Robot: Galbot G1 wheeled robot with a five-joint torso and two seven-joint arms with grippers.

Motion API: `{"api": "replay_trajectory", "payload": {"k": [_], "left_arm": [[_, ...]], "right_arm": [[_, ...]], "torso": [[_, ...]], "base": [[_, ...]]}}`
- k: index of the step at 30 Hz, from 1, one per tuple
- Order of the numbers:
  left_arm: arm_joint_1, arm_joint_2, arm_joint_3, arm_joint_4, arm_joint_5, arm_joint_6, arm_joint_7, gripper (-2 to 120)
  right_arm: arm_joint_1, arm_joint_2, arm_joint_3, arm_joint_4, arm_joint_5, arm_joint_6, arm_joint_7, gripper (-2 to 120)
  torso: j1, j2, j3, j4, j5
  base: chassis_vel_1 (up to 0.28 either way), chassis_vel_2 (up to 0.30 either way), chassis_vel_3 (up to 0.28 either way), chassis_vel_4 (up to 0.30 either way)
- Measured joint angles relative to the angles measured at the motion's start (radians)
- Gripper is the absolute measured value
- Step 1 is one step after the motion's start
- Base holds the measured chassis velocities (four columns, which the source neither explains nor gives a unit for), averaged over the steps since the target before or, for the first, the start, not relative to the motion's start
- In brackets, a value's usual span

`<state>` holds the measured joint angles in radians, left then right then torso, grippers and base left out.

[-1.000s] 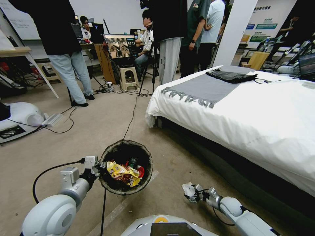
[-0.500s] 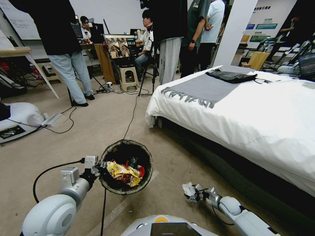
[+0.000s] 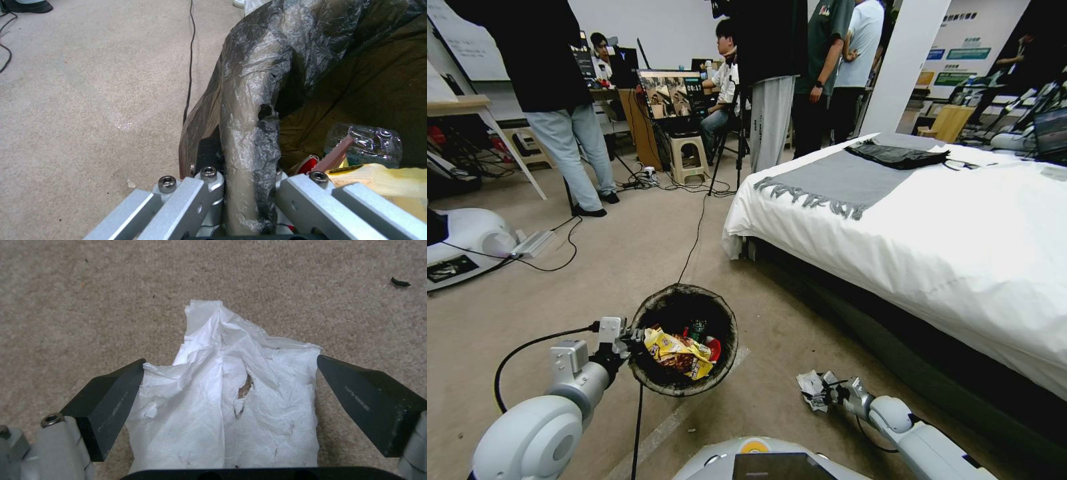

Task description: Pick up the trash bin, then pick up the garbage from the floor and place it into the trash bin.

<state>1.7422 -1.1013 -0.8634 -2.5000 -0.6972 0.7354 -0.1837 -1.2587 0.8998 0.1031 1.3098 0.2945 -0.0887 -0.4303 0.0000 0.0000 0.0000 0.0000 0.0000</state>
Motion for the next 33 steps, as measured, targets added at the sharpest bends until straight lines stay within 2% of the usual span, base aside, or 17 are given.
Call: {"api": "replay_trajectory", "payload": {"k": [14,19,25,26,29,30,33], "left_arm": [[0.000,-0.002,0.001,0.000,0.000,0.000,0.000,2],[0.001,-0.004,0.002,0.000,0.001,0.000,0.000,2],[0.002,-0.005,0.003,0.000,0.003,0.000,0.000,2],[0.002,-0.005,0.003,0.000,0.003,0.000,0.000,2],[0.002,-0.005,0.002,0.000,0.003,0.000,0.000,2],[0.002,-0.005,0.002,0.000,0.003,0.000,0.000,2],[0.002,-0.005,0.002,0.000,0.004,0.000,0.000,2]], "right_arm": [[0.003,0.010,0.000,-0.020,-0.023,0.009,0.001,98],[0.001,0.010,0.001,-0.021,-0.025,0.015,0.002,92],[-0.004,0.010,0.005,-0.019,-0.024,0.017,0.008,66],[-0.004,0.010,0.005,-0.019,-0.024,0.017,0.008,66],[-0.004,0.011,0.005,-0.019,-0.024,0.017,0.007,52],[-0.004,0.011,0.005,-0.019,-0.024,0.017,0.007,52],[-0.005,0.012,0.005,-0.019,-0.024,0.018,0.007,36]], "torso": [[0.000,0.000,0.000,0.0000,0.0000],[0.000,0.000,0.000,0.0000,0.0000],[0.000,0.000,0.000,0.0000,0.0000],[0.000,0.000,0.000,0.0000,0.0000],[0.000,0.000,0.000,0.0000,0.0000],[0.000,0.000,0.000,0.0000,0.0000],[0.000,0.000,0.000,-0.0001,0.0000]], "base": [[0.000,0.000,0.000,0.000],[0.000,0.000,0.000,0.000],[0.000,0.000,0.000,0.000],[0.000,0.000,0.000,0.000],[0.000,0.000,0.000,0.000],[0.000,0.000,0.000,0.000],[0.000,0.000,0.000,0.000]]}}
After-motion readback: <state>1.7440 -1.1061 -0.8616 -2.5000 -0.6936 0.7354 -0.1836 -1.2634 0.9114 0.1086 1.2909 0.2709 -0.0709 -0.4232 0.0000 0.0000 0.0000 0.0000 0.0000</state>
